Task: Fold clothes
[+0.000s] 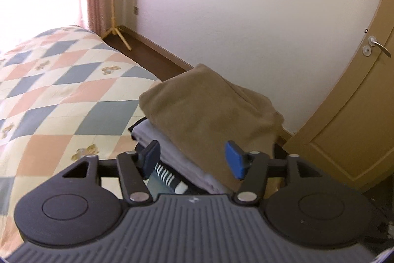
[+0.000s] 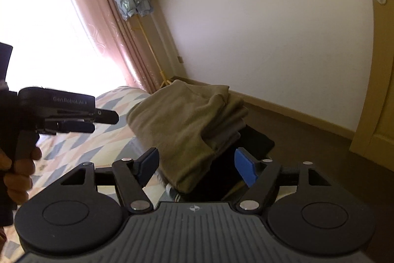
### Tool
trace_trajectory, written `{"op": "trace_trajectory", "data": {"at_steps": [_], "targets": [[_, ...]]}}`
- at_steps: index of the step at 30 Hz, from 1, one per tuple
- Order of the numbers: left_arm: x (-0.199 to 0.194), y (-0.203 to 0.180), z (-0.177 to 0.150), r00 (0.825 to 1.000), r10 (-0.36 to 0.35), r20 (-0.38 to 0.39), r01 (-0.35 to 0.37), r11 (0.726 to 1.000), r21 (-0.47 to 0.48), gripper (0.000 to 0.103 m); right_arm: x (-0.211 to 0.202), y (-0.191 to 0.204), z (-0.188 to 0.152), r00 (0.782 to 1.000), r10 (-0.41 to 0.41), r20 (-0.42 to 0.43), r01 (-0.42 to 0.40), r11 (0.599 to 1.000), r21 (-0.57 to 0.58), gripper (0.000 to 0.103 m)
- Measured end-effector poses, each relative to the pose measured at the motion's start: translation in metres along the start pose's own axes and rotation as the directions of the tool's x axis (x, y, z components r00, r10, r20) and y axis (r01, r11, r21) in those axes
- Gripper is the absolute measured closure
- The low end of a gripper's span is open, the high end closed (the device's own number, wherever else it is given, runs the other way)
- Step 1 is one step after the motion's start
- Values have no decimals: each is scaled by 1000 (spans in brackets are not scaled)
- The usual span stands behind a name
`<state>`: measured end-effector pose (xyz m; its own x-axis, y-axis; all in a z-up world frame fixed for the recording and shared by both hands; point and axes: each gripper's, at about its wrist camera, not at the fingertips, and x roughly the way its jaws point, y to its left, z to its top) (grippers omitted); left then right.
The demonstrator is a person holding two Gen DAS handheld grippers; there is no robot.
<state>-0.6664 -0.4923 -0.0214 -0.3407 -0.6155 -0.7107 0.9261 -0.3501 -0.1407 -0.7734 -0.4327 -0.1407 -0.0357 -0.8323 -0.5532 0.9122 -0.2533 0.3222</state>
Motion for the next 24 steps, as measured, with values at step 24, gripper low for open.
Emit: {"op": "trace_trajectory", "data": {"at_steps": [24], "targets": [[-180,-55,-77,956,248,157,-258,965,44,1,-125,22,-18,1000,8,-12,-10,995,-97,2]]}}
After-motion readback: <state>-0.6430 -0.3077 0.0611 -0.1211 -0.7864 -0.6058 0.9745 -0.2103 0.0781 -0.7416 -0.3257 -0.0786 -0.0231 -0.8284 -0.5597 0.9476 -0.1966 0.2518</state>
